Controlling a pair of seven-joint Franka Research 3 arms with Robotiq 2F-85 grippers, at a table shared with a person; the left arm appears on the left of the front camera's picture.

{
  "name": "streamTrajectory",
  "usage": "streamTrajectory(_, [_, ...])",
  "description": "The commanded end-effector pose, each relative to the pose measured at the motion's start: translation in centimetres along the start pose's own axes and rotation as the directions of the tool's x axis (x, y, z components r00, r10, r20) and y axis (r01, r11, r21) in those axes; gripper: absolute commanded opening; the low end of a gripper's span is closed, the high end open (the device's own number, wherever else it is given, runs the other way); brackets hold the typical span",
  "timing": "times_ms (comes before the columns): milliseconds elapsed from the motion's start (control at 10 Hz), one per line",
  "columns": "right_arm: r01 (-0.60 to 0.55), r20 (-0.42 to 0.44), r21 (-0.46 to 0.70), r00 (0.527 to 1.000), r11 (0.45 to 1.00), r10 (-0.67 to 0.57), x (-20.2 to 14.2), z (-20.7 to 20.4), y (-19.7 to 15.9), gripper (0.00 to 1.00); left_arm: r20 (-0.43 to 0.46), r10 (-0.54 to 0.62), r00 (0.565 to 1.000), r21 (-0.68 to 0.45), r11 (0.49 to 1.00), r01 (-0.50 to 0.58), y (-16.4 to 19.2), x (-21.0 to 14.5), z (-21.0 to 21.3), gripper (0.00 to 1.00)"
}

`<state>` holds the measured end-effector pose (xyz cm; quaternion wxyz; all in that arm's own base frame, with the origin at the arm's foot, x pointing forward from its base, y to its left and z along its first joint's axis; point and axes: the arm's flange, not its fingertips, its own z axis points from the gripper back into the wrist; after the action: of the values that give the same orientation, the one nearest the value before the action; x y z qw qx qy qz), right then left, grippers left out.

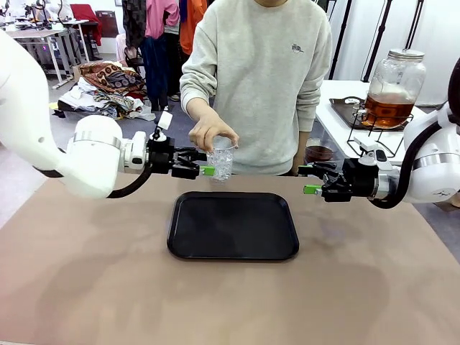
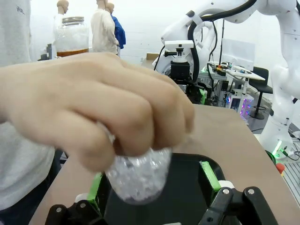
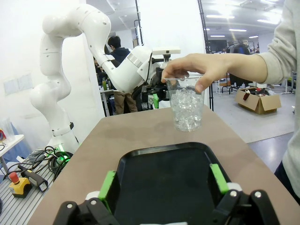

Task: Pour the drink into the iced cup.
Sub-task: Open the gripper to release the iced cup you were holding.

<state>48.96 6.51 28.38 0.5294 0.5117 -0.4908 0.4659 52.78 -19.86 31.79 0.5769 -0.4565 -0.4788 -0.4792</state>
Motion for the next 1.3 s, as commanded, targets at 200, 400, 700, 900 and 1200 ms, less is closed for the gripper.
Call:
streamTrajectory(200, [-0.005, -0.001, -0.002, 1.000, 1.000, 0.005, 0.2, 0.0, -0.1, 1.00, 0.017, -0.043, 0.999, 0.035, 0.999, 0.042, -2.6, -1.5, 6.2, 1.00])
streamTrajectory(400, [-0.005, -0.001, -0.002, 1.000, 1.000, 0.005, 0.2, 0.0, -0.1, 1.00, 0.001, -0.062, 0.998, 0.040, 0.997, 0.061, -3.1, -1.7, 9.0, 1.00])
streamTrajectory(700, [-0.005, -0.001, -0.002, 1.000, 1.000, 0.005, 0.2, 0.0, -0.1, 1.00, 0.010, -0.099, 0.995, -0.032, 0.995, 0.099, -3.1, -1.5, 12.7, 1.00])
streamTrajectory(900, [-0.005, -0.001, -0.002, 1.000, 1.000, 0.005, 0.2, 0.0, -0.1, 1.00, 0.035, -0.072, 0.997, -0.053, 0.996, 0.074, -3.0, -1.6, 14.0, 1.00])
streamTrajectory(1200, [-0.005, -0.001, -0.002, 1.000, 1.000, 0.005, 0.2, 0.0, -0.1, 1.00, -0.001, -0.073, 0.997, -0.021, 0.997, 0.073, -2.8, -1.5, 12.7, 1.00])
